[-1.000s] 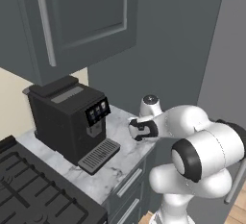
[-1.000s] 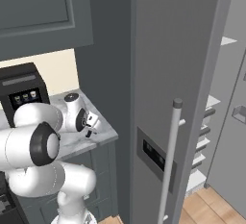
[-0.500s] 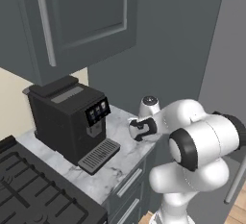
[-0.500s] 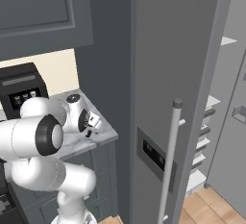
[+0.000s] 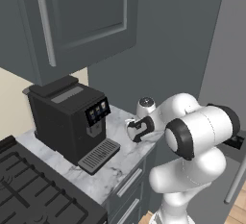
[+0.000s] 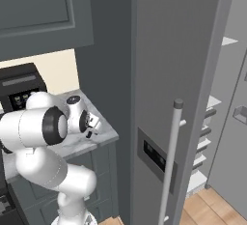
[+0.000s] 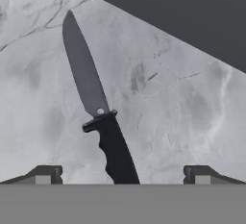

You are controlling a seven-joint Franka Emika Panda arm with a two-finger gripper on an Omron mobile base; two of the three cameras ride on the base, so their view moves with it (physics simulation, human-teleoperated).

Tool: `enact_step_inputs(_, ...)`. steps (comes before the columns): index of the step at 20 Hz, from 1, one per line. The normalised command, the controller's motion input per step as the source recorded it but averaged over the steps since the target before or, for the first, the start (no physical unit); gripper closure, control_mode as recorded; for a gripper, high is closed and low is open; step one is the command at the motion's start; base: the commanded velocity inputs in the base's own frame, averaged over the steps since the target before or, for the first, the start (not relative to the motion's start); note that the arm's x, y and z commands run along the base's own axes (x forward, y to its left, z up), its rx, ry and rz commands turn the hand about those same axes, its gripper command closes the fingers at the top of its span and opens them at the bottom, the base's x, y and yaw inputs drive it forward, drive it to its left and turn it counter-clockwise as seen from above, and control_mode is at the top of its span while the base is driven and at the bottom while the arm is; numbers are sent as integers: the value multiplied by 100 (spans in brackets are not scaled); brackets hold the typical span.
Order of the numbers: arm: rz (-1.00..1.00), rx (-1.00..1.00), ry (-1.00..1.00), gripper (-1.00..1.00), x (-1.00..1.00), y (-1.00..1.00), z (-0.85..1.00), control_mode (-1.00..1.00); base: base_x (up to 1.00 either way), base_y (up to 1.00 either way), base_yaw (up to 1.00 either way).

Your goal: Retrieve the butter from the fridge and place it on a plate on the dining table. Then retrieve the butter knife by the fridge and place it near the plate.

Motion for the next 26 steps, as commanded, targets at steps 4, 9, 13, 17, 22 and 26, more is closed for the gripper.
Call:
enact_step_inputs(4, 0, 0, 0, -100, 13, 0, -19, -100, 0, 0, 0)
enact_step_inputs(9, 0, 0, 1, -100, 11, 0, -29, -100, 0, 0, 0)
enact_step_inputs(13, 0, 0, 2, -100, 9, 0, -25, -100, 0, 0, 0)
enact_step_inputs(17, 0, 0, 0, 100, 3, 0, -14, -100, 0, 0, 0)
enact_step_inputs(22, 0, 0, 0, 100, 0, 0, -19, -100, 0, 0, 0)
enact_step_inputs(26, 0, 0, 0, 100, 3, 0, -18, -100, 0, 0, 0)
